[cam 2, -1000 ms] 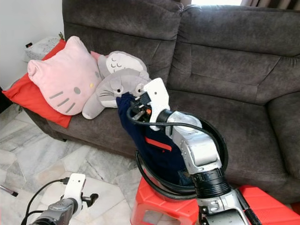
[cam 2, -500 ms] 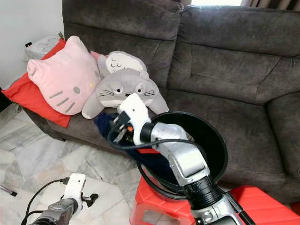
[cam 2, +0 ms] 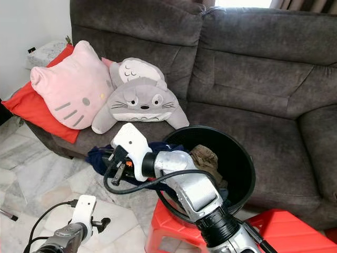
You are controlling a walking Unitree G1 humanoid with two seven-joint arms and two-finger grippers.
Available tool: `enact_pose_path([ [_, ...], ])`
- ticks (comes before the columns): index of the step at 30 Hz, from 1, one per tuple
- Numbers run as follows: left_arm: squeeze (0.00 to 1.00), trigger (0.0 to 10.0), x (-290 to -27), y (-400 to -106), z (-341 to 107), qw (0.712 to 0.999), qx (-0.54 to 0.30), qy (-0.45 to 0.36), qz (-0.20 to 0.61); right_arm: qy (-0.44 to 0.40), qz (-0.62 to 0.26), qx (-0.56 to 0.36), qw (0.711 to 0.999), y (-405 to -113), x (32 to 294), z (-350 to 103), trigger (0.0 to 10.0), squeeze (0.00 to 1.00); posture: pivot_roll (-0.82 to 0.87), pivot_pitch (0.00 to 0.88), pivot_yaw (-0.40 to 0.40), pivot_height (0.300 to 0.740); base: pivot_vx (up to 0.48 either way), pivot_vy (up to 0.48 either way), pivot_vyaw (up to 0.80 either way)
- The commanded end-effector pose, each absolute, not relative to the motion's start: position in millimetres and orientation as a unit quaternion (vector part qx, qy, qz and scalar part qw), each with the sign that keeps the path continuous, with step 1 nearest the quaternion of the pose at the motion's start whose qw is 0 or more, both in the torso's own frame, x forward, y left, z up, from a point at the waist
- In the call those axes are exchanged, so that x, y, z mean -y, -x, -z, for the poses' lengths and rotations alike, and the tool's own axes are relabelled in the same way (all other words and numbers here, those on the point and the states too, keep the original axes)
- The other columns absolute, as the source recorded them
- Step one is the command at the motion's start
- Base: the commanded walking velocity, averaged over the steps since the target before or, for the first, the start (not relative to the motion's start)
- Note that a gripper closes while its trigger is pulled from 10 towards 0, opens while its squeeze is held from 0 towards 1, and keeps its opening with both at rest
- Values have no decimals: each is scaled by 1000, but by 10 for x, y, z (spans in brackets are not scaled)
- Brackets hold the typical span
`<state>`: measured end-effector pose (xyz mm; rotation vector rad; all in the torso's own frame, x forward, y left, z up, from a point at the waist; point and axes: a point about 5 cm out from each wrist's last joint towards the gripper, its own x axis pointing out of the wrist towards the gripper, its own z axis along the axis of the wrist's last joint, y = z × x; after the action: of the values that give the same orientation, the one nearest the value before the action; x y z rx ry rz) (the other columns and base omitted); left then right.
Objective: Hang hanger
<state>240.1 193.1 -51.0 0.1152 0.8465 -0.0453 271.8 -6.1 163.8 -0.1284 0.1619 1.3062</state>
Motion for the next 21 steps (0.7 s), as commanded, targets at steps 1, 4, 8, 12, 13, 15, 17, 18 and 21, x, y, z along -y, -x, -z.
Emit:
enact_pose_path([
  [1, 0, 10000, -1930, -2402, 510, 909, -413, -57, 23, 67, -618, -66, 780, -2676, 22, -1643, 0, 0, -90, 0, -18, 740, 0, 0, 0],
  [4, 0, 10000, -1928, -2401, 511, 909, -413, -57, 23, 92, -616, -90, 777, -2660, 39, -1503, 0, 0, -90, 0, -18, 740, 0, 0, 0],
  [8, 0, 10000, -1928, -2401, 511, 909, -413, -57, 23, 109, -605, -108, 781, -2680, 70, -1399, 0, 0, -90, 0, -18, 740, 0, 0, 0],
  [12, 0, 10000, -1932, -2399, 512, 908, -413, -58, 24, 122, -596, -119, 785, -2699, 98, -1334, 0, 0, -90, 0, -17, 740, 0, 0, 0],
  [13, 0, 10000, -1934, -2398, 512, 908, -414, -58, 24, 126, -594, -123, 785, -2701, 111, -1304, 0, 0, -90, 0, -17, 740, 0, 0, 0],
  [15, 0, 10000, -1934, -2398, 512, 908, -414, -58, 24, 128, -599, -126, 780, -2689, 115, -1282, 0, 0, -90, 0, -17, 740, 0, 0, 0],
  [17, 0, 10000, -1934, -2398, 512, 908, -414, -58, 24, 128, -606, -126, 775, -2667, 110, -1273, 0, 0, -90, 0, -17, 740, 0, 0, 0],
  [18, 0, 10000, -1934, -2398, 512, 908, -414, -58, 24, 129, -609, -127, 773, -2656, 102, -1265, 0, 0, -90, 0, -17, 740, 0, 0, 0],
  [21, 0, 10000, -1934, -2398, 513, 908, -414, -58, 24, 135, -618, -125, 765, -2631, 90, -1262, 0, 0, -90, 0, -17, 740, 0, 0, 0],
])
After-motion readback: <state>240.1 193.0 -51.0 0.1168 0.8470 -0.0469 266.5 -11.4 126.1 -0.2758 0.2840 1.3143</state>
